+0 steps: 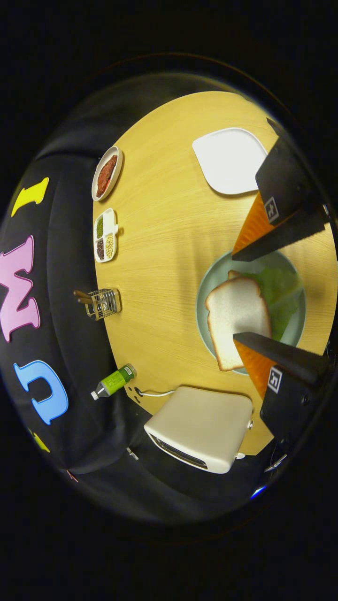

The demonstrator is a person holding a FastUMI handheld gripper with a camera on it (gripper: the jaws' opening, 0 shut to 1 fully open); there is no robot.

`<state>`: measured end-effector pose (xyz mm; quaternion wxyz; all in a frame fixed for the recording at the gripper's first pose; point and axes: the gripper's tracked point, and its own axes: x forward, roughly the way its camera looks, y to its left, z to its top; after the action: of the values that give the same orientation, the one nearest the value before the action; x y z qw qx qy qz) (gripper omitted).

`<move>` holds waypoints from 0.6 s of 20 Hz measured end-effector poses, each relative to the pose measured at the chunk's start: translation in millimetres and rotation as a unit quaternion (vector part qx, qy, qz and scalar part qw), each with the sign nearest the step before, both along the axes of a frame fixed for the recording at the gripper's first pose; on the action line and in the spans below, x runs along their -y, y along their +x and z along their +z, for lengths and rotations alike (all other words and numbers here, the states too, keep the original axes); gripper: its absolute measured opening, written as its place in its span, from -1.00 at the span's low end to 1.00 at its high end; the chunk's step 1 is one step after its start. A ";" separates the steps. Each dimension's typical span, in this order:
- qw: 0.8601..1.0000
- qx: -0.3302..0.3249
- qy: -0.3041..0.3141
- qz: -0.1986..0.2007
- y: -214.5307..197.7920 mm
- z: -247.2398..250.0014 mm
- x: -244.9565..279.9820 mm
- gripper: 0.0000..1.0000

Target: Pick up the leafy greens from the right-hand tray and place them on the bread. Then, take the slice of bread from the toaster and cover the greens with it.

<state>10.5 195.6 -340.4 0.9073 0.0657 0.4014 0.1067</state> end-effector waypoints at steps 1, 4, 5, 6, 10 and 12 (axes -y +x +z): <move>1.000 0.009 -0.004 -0.007 0.6 5.6 8.7 1.00; 0.999 0.043 -0.014 -0.019 -2.6 30.7 30.4 0.97; 0.998 0.062 -0.021 -0.025 -1.8 43.7 40.2 0.98; 0.996 0.081 -0.025 -0.033 -1.6 57.1 49.5 0.98; 0.984 0.165 -0.026 -0.066 -0.9 127.2 86.7 0.97; 0.976 0.201 -0.025 -0.082 0.1 160.4 105.3 0.97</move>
<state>10.6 90.3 -180.1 0.9765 0.0528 0.2064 0.0325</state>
